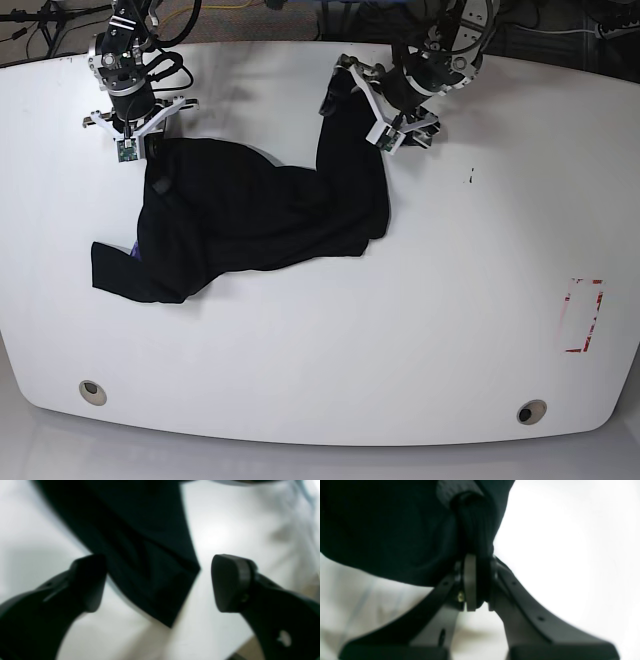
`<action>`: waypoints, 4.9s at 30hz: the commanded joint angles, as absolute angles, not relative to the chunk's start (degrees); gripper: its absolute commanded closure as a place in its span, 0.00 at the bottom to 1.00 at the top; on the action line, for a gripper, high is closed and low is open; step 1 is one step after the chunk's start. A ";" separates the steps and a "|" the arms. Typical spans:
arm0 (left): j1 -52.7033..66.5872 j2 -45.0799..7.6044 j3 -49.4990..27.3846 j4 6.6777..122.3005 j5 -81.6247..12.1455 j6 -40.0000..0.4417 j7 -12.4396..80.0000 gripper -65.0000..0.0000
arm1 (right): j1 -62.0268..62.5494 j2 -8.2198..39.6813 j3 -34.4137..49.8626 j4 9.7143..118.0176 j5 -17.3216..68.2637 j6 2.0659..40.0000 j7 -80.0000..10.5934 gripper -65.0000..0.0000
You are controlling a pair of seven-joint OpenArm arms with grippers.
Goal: Fold the T-shirt properly
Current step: 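Lower the left gripper and pinch the shirt's sleeve end, then lift the shirt with both grippers, spreading them apart, then swing the held shirt with both grippers across the table, stretching it out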
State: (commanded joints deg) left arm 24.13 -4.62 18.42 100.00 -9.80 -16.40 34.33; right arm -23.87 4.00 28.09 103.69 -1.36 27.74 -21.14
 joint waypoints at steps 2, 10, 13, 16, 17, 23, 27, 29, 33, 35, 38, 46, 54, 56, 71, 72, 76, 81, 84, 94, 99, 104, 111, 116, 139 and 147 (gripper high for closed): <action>24.04 -4.62 18.59 98.95 -9.80 -16.40 34.33 0.27 | -23.87 4.00 28.09 103.69 -1.36 27.74 -21.14 1.00; 22.90 -4.26 17.71 98.24 -9.89 -16.40 34.33 0.44 | -23.87 3.91 28.09 103.87 -1.36 27.74 -21.05 1.00; 22.90 -4.18 17.71 98.33 -9.89 -16.40 34.24 0.59 | -23.96 3.91 28.09 104.57 -1.36 27.74 -21.05 1.00; 22.55 -4.18 17.71 98.33 -9.89 -16.40 34.07 0.79 | -24.48 2.95 28.09 105.19 -1.36 27.74 -21.05 1.00; 22.29 -4.18 17.54 98.33 -9.89 -16.40 34.07 0.85 | -24.57 2.68 28.09 105.54 -1.36 27.74 -21.05 1.00; 21.05 -4.44 16.48 97.71 -9.80 -16.40 34.15 1.00 | -24.92 2.42 28.09 106.86 -1.36 27.74 -21.05 1.00; 21.05 -4.53 16.48 97.54 -9.89 -16.40 34.15 1.00 | -24.92 2.42 28.09 106.95 -1.36 27.74 -21.05 1.00; 21.05 -4.62 16.40 97.71 -9.89 -16.40 34.15 1.00 | -24.92 2.33 28.09 107.03 -1.36 27.74 -21.05 1.00; 21.41 -4.70 14.20 99.82 -9.89 -16.40 34.15 1.00 | -25.01 2.33 28.09 107.03 -1.36 27.74 -21.05 1.00; 22.02 -4.70 12.09 101.32 -9.89 -16.40 34.15 1.00 | -25.01 2.33 28.09 107.03 -1.36 27.74 -21.05 1.00; 22.46 -4.70 8.75 103.43 -9.89 -16.40 34.15 1.00 | -24.66 2.33 28.09 106.95 -1.36 27.74 -21.05 1.00; 22.90 -6.29 -0.13 106.68 -9.89 -21.14 34.15 1.00 | -20.35 2.33 28.00 101.85 -1.36 27.74 -21.41 1.00; 22.90 -6.29 -11.91 109.41 -9.89 -26.42 34.24 1.00 | -16.84 2.33 25.89 101.67 -1.36 27.74 -22.11 1.00; 22.81 -6.29 -14.81 109.41 -9.89 -27.74 34.24 1.00 | -15.96 2.51 24.75 101.58 -1.36 27.74 -23.25 1.00; 17.98 -6.02 -25.80 111.69 -9.98 -30.90 34.33 1.00 | -4.97 -0.84 23.16 101.67 -1.54 27.74 -24.22 1.00; 17.19 -6.20 -26.33 111.96 -9.89 -30.90 34.33 1.00 | -4.00 -0.84 22.99 101.67 -1.54 27.74 -24.31 1.00; 13.58 -6.46 -29.05 112.75 -9.54 -30.73 34.33 1.00 | -0.66 -0.22 20.53 101.67 -1.63 27.74 -26.68 1.00; 7.87 -10.07 -30.90 112.84 -8.66 -30.64 34.86 1.00 | 3.47 0.84 19.74 101.41 -1.54 27.74 -28.79 1.00; 3.56 -11.82 -31.25 112.84 -7.60 -30.64 37.85 1.00 | 6.02 1.71 19.74 101.23 -1.63 27.74 -29.58 1.00; -11.65 -15.43 -33.27 112.84 -7.43 -30.73 48.40 1.00 | 16.04 4.26 19.56 101.14 -1.63 27.74 -34.51 1.00; -17.71 -16.57 -33.10 112.84 -7.60 -30.81 52.79 1.00 | 21.93 6.90 19.47 101.14 -1.27 30.20 -38.81 1.00; -23.25 -16.66 -33.10 112.84 -7.60 -30.90 57.27 1.00 | 26.24 6.99 19.47 101.23 -1.45 31.43 -42.15 1.00; -30.46 -19.12 -33.01 112.84 -7.69 -30.90 60.00 1.00 | 32.31 7.25 19.38 101.14 -1.63 31.96 -42.59 1.00; -36.00 -21.58 -30.29 112.66 -7.52 -30.73 60.00 1.00 | 38.20 9.27 15.87 99.91 -1.71 31.87 -44.35 1.00; -51.65 -22.37 -24.84 112.40 -7.43 -30.90 64.92 1.00 | 51.12 19.38 12.00 97.45 -1.54 31.96 -50.07 1.00; -41.01 -22.20 -24.92 112.92 -7.96 -30.99 64.84 1.00 | 36.70 19.74 16.66 105.01 -1.27 33.63 -50.15 1.00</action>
State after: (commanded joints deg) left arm -41.01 -22.20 -24.92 112.92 -7.96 -30.99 64.84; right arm 36.70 19.74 16.66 105.01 -1.27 33.63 -50.15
